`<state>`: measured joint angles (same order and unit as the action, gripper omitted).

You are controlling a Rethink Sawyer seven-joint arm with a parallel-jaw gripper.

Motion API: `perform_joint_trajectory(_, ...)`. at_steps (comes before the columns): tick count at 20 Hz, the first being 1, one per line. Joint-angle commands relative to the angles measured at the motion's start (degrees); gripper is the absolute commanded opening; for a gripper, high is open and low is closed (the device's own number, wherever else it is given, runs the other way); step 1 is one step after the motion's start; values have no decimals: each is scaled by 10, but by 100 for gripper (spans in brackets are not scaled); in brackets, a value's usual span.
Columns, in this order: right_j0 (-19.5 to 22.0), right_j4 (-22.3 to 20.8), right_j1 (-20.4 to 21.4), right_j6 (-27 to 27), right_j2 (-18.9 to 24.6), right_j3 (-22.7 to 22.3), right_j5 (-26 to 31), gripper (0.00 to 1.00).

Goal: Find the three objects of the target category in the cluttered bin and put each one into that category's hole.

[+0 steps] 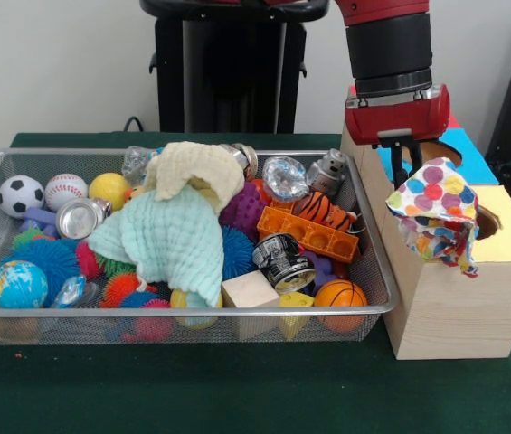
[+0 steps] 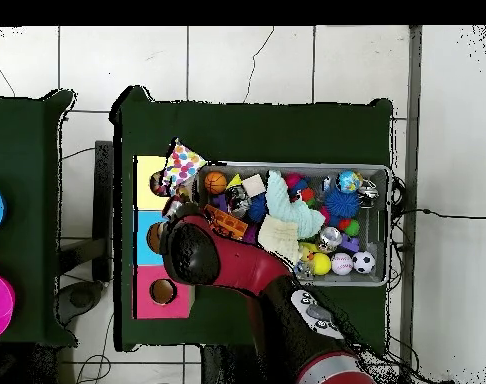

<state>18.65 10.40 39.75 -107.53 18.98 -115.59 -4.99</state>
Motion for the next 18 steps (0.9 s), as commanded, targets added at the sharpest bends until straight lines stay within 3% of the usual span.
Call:
perform_joint_trajectory(1,-3,11,-15,-132,-14,-28,-18,0)
perform_joint_trajectory(9,-4,15,-13,-133,-16,-30,-11,0)
perform_joint_trajectory(18,-8,24,27,-140,-16,-45,7,0)
